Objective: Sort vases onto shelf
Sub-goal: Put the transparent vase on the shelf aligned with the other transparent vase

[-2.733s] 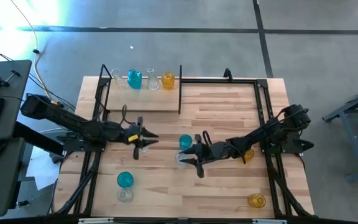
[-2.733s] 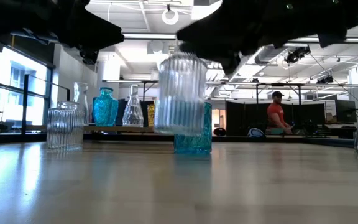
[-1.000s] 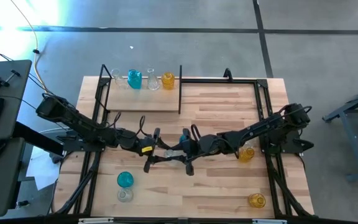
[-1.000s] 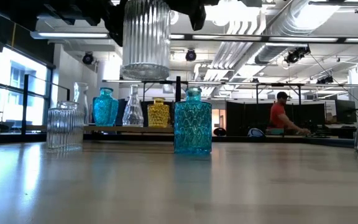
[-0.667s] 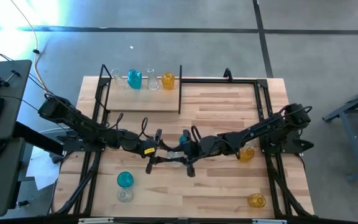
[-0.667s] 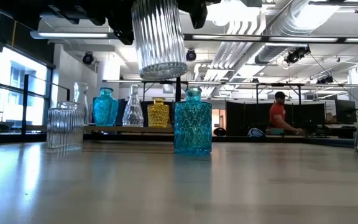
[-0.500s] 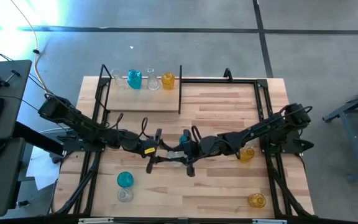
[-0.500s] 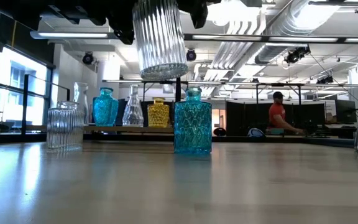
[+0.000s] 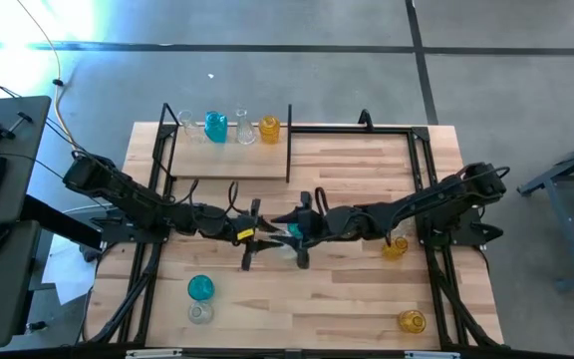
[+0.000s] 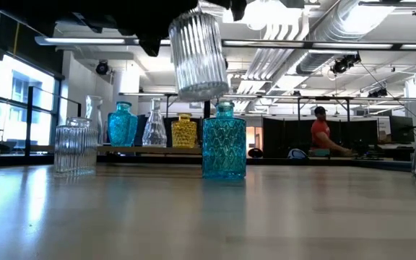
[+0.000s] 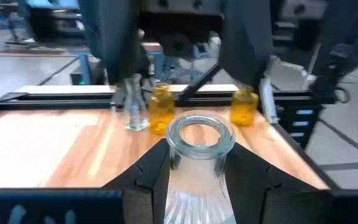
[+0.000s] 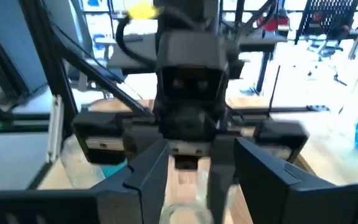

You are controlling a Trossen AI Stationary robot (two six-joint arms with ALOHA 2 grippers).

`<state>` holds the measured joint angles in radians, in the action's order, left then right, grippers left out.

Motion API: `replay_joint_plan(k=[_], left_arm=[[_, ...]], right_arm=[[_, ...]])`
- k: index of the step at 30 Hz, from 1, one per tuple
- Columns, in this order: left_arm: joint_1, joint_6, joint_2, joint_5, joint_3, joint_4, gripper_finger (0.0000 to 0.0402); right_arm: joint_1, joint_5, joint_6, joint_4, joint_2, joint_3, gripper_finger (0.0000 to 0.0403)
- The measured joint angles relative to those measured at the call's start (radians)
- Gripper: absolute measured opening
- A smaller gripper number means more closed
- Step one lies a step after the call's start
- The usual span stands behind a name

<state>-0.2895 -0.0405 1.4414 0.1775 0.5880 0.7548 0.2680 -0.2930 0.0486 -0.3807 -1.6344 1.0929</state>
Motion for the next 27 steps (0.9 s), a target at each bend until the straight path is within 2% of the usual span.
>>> replay_joint_plan(k=[9, 14, 20, 24, 27], left_arm=[[-0.002, -0.023, 0.0, 0.0, -0.002, -0.074, 0.011], [-0.003, -0.026, -0.052, 0.05, 0.003, -0.149, 0.011], [-0.003, -0.025, -0.237, 0.237, 0.063, -0.451, 0.011], [-0.006, -0.095, -0.359, 0.439, 0.118, -0.725, 0.011], [0.002, -0.227, -0.424, 0.622, 0.148, -0.932, 0.011]], right_arm=[[0.015, 0.008, 0.044, 0.088, 0.003, -0.003, 0.0169], [0.055, -0.075, 0.03, 0.19, 0.068, -0.005, 0.0169], [0.112, -0.209, 0.021, 0.313, 0.161, -0.029, 0.0169], [0.132, -0.251, 0.037, 0.326, 0.197, -0.065, 0.0169], [0.134, -0.26, 0.041, 0.329, 0.203, -0.078, 0.0169]])
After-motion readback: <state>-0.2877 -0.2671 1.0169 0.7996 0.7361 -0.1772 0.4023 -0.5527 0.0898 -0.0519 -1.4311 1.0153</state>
